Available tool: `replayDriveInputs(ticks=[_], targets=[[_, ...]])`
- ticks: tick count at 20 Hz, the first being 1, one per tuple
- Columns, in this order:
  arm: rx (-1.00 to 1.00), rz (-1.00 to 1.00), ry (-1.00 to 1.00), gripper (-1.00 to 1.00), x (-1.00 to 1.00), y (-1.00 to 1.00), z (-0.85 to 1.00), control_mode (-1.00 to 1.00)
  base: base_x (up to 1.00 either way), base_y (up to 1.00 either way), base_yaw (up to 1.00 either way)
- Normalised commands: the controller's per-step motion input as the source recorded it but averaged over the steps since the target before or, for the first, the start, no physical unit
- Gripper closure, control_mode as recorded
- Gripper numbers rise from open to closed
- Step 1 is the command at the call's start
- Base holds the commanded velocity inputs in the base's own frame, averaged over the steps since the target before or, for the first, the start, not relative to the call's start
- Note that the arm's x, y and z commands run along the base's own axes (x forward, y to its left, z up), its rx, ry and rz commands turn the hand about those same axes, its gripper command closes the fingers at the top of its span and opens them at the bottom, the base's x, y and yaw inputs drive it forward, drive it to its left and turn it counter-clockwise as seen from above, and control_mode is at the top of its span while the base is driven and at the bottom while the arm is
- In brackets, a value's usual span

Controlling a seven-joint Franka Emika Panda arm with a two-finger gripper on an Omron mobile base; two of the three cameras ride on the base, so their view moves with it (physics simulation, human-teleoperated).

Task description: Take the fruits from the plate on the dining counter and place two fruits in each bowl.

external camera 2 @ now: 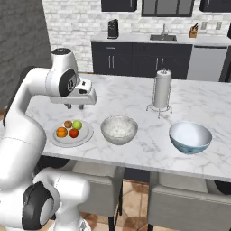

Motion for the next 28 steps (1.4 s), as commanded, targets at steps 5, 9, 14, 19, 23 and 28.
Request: replayDriveInputs(ticks=[5, 9, 14, 19, 23, 28], targets=[[0.0, -0.04, -0.01, -1.0, -0.23, 0.04, -0.05, -1.0, 0.0, 0.0, 0.0], [-0.04, 0.0, 0.0, -1.0, -0.38, 0.45, -0.31, -1.0, 0.0, 0.0, 0.0], [0.0, 0.0, 0.01, -1.0, 0.08, 0.55, -0.6, -1.0, 0.0, 0.0, 0.0], [0.15, 0.02, -0.04, -1.0, 0.18, 0.23, -0.56, -1.0, 0.0, 0.0, 0.0], [0.0, 0.1, -0.02, -1.0, 0.31, 0.19, -0.52, -1.0, 0.0, 0.0, 0.0], [-0.18, 0.02, 0.0, -1.0, 0.42, 0.14, -0.4, -1.0, 0.0, 0.0, 0.0]])
